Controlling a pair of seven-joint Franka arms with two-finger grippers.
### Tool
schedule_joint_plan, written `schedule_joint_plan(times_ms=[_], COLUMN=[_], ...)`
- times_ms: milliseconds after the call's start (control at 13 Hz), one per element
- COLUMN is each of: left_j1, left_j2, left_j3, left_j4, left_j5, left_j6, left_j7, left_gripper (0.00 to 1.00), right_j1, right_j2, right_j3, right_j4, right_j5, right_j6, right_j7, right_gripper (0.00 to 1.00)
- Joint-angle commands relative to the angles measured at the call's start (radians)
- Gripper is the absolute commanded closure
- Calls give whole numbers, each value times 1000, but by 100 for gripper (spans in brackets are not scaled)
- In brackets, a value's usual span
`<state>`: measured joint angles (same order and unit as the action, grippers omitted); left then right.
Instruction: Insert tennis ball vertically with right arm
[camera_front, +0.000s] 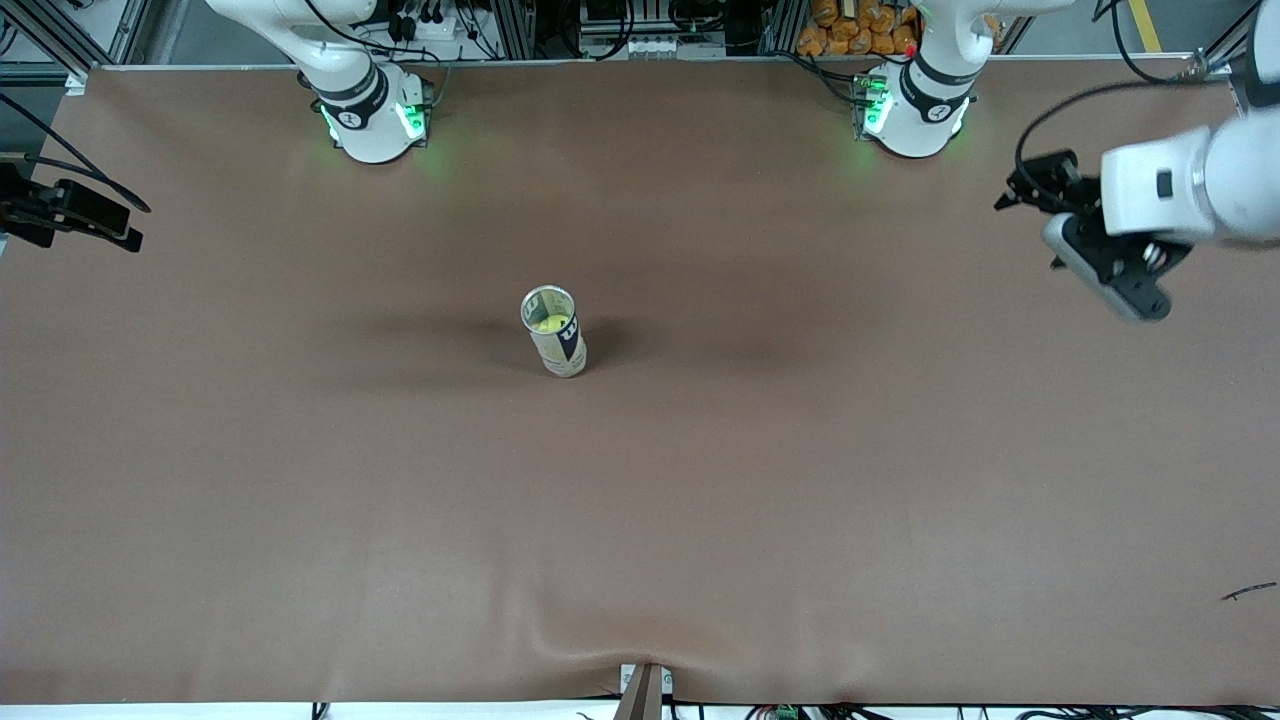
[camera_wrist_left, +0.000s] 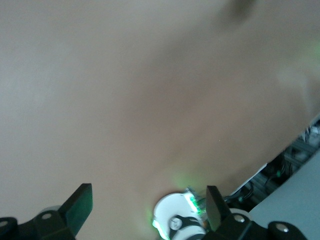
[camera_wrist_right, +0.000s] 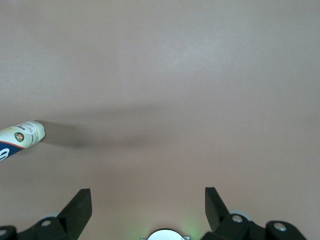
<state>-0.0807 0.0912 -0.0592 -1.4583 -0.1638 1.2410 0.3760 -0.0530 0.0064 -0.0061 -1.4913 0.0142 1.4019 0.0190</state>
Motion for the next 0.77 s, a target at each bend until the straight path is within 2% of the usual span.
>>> schedule_joint_plan(times_ms=[0,153,384,614,690], left_j1=[-4,1,6,4,5], left_j2=[-36,-42,-42,-39,-37], left_j3=[-37,-25,42,38,47], left_j4=[-17,-17,-17,-16,-8], left_j5=[116,141,144,263,263], left_j6=[-8,-6,-5,2,3], left_j7=[-208,-201,-177,-192,-201], left_gripper=[0,0,0,0,0], right_j1=[-22,-21,-18,-15,-15], right_j2=[-16,-16,-17,-19,-19], right_j3=[12,12,14,15,15], right_j4=[-26,-26,-26,-24,-24], right_j5=[12,12,12,12,13], right_j6=[14,14,12,14,14], right_j7=[-5,-5,-5,-5,-5], right_gripper=[0,0,0,0,0])
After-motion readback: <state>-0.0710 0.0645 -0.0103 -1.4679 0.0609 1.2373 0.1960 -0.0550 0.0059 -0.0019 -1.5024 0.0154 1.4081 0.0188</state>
